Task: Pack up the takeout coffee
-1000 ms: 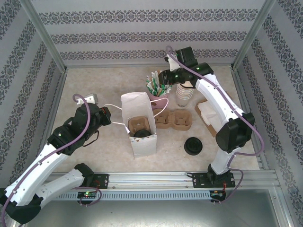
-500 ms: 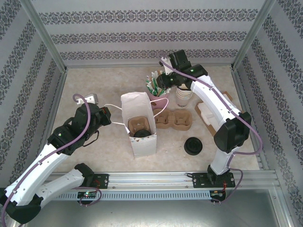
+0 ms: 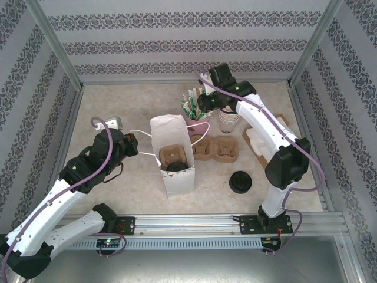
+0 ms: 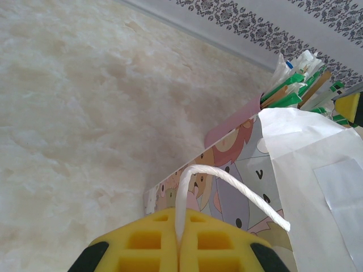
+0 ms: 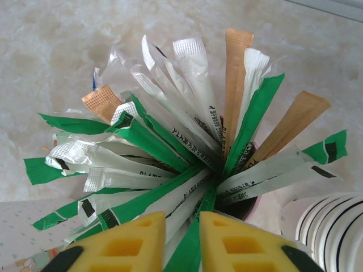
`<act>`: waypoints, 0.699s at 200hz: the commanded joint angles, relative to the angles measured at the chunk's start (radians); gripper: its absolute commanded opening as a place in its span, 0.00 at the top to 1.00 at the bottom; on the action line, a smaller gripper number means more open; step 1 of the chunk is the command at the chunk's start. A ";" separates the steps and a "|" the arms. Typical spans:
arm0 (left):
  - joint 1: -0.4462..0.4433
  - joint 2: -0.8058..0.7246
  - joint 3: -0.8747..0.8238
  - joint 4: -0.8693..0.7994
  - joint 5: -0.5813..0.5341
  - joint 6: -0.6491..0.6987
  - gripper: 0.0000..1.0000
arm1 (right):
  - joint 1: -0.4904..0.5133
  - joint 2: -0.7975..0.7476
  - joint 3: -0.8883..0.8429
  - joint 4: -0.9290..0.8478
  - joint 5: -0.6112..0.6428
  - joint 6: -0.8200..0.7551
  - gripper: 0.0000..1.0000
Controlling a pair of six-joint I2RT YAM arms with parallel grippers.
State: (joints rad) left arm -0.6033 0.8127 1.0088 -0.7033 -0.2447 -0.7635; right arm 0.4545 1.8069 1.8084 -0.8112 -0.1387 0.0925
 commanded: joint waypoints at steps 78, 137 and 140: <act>-0.016 -0.001 0.016 -0.010 -0.009 0.018 1.00 | 0.048 -0.119 0.222 -0.145 0.227 -0.034 1.00; -0.016 -0.003 0.008 0.005 0.010 0.021 1.00 | 0.168 -0.410 0.330 -0.144 0.312 0.037 1.00; -0.015 -0.004 0.007 0.004 0.011 0.021 1.00 | 0.179 -0.425 0.331 -0.141 0.312 0.040 1.00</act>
State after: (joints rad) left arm -0.6033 0.8127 1.0088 -0.7033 -0.2394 -0.7631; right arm 0.5785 1.5055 2.1086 -0.9401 0.1181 0.0872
